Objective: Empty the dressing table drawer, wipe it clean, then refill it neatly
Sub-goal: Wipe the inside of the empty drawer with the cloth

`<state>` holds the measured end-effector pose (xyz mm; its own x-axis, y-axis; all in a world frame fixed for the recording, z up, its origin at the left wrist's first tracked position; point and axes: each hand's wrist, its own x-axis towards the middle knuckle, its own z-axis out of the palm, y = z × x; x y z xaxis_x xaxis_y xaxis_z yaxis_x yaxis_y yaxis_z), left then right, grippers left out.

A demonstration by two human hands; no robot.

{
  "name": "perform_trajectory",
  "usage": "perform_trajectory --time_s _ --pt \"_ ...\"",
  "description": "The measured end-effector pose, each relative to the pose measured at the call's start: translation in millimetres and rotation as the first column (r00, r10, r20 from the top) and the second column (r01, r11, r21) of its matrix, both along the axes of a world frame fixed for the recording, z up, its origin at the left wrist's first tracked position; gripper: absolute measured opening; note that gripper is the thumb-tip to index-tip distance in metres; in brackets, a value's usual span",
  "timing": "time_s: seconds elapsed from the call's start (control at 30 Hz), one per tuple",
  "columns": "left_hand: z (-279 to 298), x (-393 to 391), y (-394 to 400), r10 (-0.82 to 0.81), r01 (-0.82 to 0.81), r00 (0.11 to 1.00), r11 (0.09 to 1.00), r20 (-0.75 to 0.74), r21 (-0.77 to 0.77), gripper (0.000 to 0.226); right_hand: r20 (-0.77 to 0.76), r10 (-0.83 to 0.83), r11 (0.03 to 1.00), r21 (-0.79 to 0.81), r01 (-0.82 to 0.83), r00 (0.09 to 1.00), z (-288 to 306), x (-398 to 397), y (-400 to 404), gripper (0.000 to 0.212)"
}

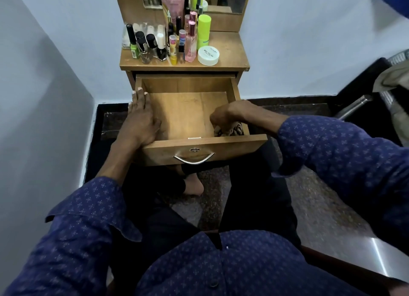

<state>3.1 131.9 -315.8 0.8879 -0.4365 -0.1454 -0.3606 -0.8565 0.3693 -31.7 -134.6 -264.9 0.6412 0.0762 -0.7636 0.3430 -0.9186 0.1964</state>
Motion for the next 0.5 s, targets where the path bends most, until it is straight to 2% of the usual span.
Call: perform_trajectory --time_s 0.13,0.23,0.3,0.37,0.43,0.5 --pt "2 0 -3 0.000 0.001 1.000 1.000 -0.010 0.014 0.084 0.042 -0.051 0.992 0.121 0.045 0.998 8 4 -12 0.028" --pt "5 -1 -3 0.000 0.001 1.000 1.000 -0.017 0.021 0.084 0.135 -0.194 0.896 0.429 0.119 0.972 25 13 -10 0.025" --pt "6 -3 -2 0.006 -0.005 1.000 1.000 -0.022 0.019 0.083 0.239 -0.259 0.819 0.568 0.082 0.936 27 15 -6 0.025" --pt "7 -5 -3 0.008 -0.007 1.000 1.000 -0.024 0.012 0.082 0.284 -0.218 0.840 0.542 0.031 0.934 24 11 -5 0.037" --pt "7 -6 -4 0.010 -0.010 1.000 1.000 -0.023 0.003 0.082 0.241 -0.138 0.877 0.481 0.006 0.961 20 5 -6 0.044" --pt "8 -6 -3 0.009 -0.009 1.000 1.000 -0.027 -0.003 0.082 0.151 -0.148 0.831 0.554 0.041 0.977 20 2 -11 0.045"
